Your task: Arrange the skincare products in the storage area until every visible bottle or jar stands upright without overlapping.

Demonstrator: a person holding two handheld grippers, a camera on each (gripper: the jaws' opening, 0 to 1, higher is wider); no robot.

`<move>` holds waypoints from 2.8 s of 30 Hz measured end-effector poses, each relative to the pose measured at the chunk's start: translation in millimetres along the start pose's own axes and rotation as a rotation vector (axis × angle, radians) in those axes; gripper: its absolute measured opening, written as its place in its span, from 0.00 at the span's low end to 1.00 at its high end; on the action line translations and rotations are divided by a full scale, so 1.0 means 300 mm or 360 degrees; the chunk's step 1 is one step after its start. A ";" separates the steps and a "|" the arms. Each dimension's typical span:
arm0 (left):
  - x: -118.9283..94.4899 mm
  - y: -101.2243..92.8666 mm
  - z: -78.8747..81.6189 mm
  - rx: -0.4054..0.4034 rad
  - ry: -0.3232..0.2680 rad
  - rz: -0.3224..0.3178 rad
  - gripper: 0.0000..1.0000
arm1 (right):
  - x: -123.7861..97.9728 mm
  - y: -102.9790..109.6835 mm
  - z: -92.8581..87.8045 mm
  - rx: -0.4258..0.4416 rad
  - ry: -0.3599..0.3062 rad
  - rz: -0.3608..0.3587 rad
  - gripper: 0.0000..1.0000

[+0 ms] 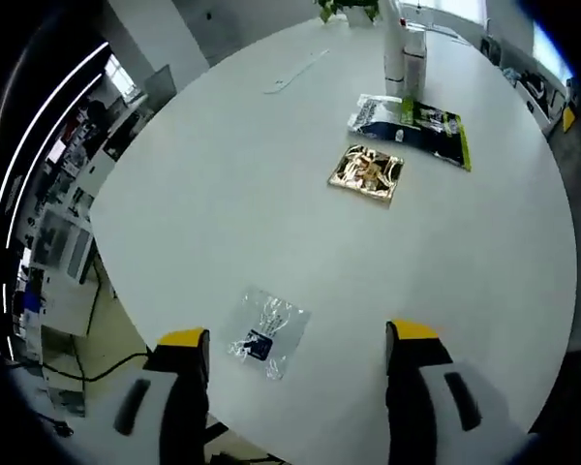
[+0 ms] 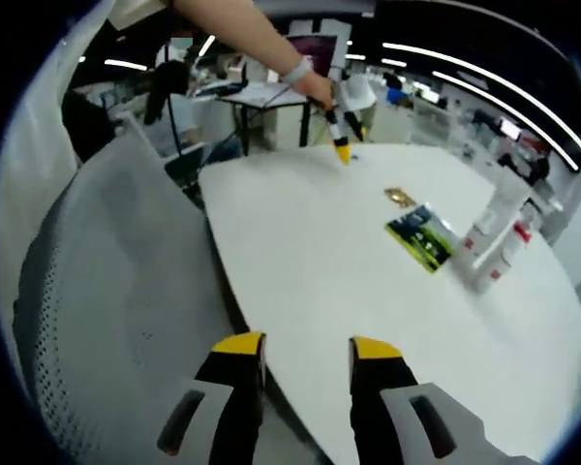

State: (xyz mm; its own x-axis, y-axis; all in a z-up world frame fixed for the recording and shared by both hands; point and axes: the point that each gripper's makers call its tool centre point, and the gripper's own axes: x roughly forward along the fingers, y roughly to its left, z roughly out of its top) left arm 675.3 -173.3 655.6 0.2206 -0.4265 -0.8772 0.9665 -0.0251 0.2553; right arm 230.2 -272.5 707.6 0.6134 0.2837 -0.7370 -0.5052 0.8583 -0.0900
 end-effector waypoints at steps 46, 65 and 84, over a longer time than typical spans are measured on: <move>0.055 0.086 -0.038 -0.0014 0.0014 -0.0233 0.57 | 0.012 -0.001 -0.014 -0.0007 0.0056 -0.0004 0.26; 0.079 -0.011 -0.055 -0.0204 0.0030 -0.0333 0.26 | 0.009 -0.008 -0.013 0.0004 0.0052 -0.0010 0.25; -0.097 -0.398 0.066 -0.0382 -0.0080 -0.0244 0.00 | -0.023 -0.007 0.060 -0.0033 -0.0124 -0.0031 0.26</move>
State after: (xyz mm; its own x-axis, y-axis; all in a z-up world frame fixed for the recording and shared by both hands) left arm 550.9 -175.8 658.7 0.0684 -0.4785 -0.8754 0.9928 0.1195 0.0122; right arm 237.8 -268.6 724.9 0.6681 0.3003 -0.6807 -0.5049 0.8550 -0.1183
